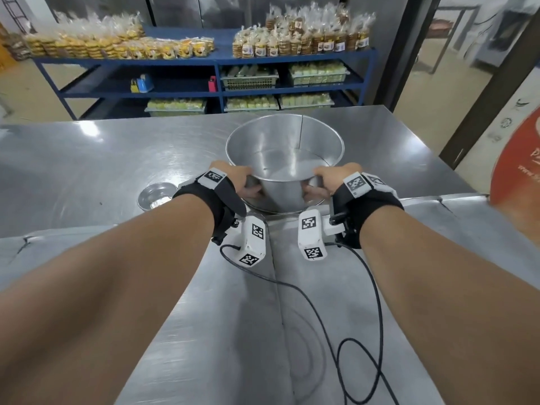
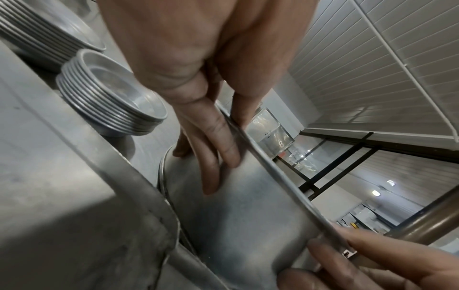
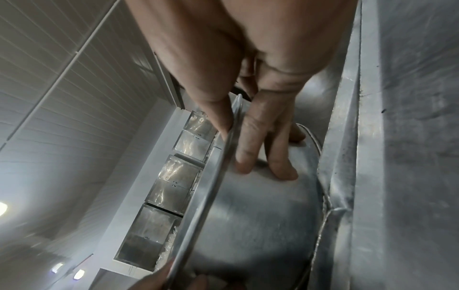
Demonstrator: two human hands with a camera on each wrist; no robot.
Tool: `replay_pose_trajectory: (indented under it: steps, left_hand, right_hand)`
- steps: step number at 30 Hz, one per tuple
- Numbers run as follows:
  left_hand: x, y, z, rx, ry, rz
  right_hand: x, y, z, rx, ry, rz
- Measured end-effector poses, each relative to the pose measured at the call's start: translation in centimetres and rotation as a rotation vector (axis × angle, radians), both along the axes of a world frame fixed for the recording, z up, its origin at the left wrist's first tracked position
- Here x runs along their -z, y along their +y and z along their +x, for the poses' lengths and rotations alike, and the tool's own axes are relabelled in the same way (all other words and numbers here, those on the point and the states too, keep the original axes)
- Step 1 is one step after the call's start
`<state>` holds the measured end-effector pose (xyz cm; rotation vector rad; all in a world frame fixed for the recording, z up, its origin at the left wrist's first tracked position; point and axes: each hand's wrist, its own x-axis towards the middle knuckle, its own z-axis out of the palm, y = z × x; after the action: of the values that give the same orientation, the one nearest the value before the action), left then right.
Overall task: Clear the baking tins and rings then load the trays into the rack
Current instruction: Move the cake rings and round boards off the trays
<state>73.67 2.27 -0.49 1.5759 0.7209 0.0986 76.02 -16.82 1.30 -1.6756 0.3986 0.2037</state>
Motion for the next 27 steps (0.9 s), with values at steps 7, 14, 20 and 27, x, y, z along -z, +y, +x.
replay_pose_trajectory:
  steps: [7,14,20,27]
  left_hand:
    - [-1.5,0.4,-2.0,0.090,0.029,-0.029]
    - [-7.2,3.0,-9.3,0.285,0.153,0.119]
    - [-12.6,8.0,-17.8,0.368,0.189,0.372]
    - [-17.0,19.0,-29.5,0.496,0.280,0.849]
  right_hand:
    - [-0.3,0.7,-1.0,-0.008,0.057,0.046]
    - [-4.8,4.4,-6.3,-0.199,0.032,-0.212]
    - [-9.5,10.6,-13.7,-0.455,-0.076,-0.565]
    - [-16.9,21.9,-27.5,-0.805,-0.197,-0.964]
